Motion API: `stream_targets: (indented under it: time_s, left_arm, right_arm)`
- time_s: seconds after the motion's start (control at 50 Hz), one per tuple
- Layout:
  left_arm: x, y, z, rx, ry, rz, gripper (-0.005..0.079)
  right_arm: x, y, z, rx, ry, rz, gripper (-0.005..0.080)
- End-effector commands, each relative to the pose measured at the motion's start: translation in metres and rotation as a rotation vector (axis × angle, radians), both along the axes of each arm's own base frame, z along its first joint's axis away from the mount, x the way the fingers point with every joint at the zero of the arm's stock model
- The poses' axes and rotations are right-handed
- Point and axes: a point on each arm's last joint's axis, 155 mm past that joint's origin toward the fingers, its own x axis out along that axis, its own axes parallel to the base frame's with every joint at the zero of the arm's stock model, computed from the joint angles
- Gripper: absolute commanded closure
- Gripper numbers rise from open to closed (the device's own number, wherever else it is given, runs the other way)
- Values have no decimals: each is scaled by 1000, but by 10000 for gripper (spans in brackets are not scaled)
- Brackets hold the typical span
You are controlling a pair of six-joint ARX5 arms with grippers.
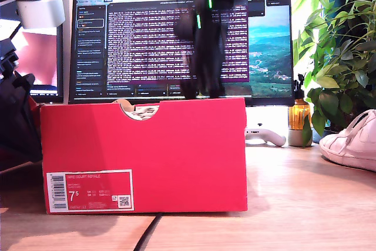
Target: Pack the white shoes by picking the first shoe and placing it inside the red shoebox, left side, then picking and rotating the second shoe and placing it in the shoebox
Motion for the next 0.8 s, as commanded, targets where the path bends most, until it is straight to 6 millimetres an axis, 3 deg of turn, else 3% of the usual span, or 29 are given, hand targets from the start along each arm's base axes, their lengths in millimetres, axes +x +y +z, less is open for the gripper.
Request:
stream_targets:
  time_s: [0.0, 0.12, 0.22, 0.42, 0.6, 0.78]
  left_arm:
    - [4, -6, 4, -21, -12, -3, 761]
    - [4, -6, 4, -21, -12, -3, 761]
    - [4, -6, 4, -21, -12, -3, 761]
    - [4, -6, 4, -21, -12, -3, 761]
    - [4, -6, 4, -21, -12, -3, 761]
    - [4, -6, 4, -21, -12, -3, 761]
  right_arm:
    - [-12, 8, 48, 36, -58, 20, 691]
    - [-17, 16, 82, 83, -120, 25, 684]
    - [-21, 14, 105, 126, -147, -57, 614]
    - [-13, -16, 134, 110, -231, -201, 462]
    - [-3, -45, 143, 112, -256, -317, 437]
    - [4, -61, 139, 127, -239, -403, 435]
